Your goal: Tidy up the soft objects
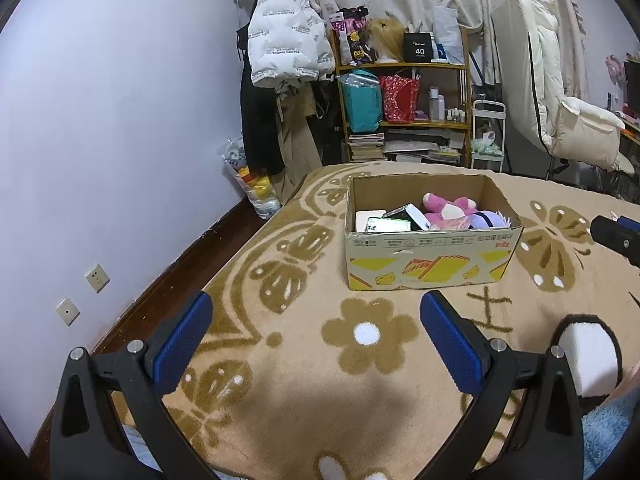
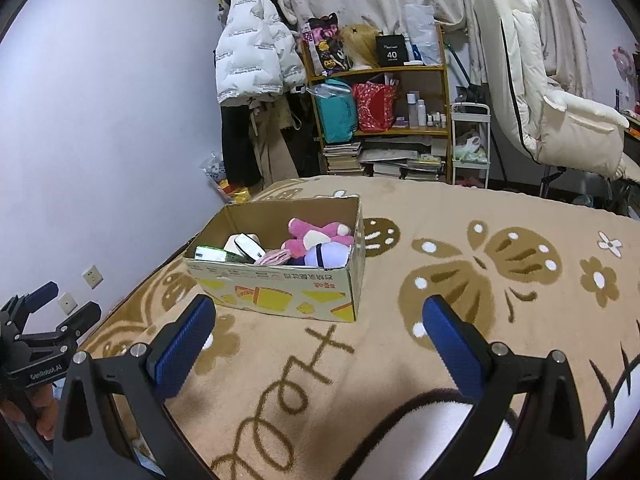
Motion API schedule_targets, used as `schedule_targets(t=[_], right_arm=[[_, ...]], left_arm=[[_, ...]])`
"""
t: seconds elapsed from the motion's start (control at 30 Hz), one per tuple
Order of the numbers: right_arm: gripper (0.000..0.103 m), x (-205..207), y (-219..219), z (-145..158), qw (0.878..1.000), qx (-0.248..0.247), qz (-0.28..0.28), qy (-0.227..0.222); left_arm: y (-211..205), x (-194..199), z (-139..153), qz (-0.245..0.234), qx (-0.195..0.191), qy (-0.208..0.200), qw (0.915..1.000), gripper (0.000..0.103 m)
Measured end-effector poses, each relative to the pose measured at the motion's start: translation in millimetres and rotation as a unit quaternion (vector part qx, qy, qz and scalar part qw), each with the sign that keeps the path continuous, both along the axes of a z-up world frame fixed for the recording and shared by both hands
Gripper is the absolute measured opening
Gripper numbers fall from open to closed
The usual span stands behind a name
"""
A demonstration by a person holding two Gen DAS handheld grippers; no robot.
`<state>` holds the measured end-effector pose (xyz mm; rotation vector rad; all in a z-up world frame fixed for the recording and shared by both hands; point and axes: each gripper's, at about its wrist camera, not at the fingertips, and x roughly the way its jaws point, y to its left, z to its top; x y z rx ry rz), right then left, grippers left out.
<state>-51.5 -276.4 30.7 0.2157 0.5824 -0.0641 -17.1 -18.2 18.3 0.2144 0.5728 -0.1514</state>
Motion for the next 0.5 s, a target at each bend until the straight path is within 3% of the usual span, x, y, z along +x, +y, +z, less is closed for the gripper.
schedule_targets(t=[0.5], right_arm=[[0.103, 1.5, -0.7, -0.5, 1.000, 0.002, -0.005, 0.003]], left_arm=[[3.3, 0.6, -0.9, 0.004, -0.012, 0.000, 0.9999, 0.103]])
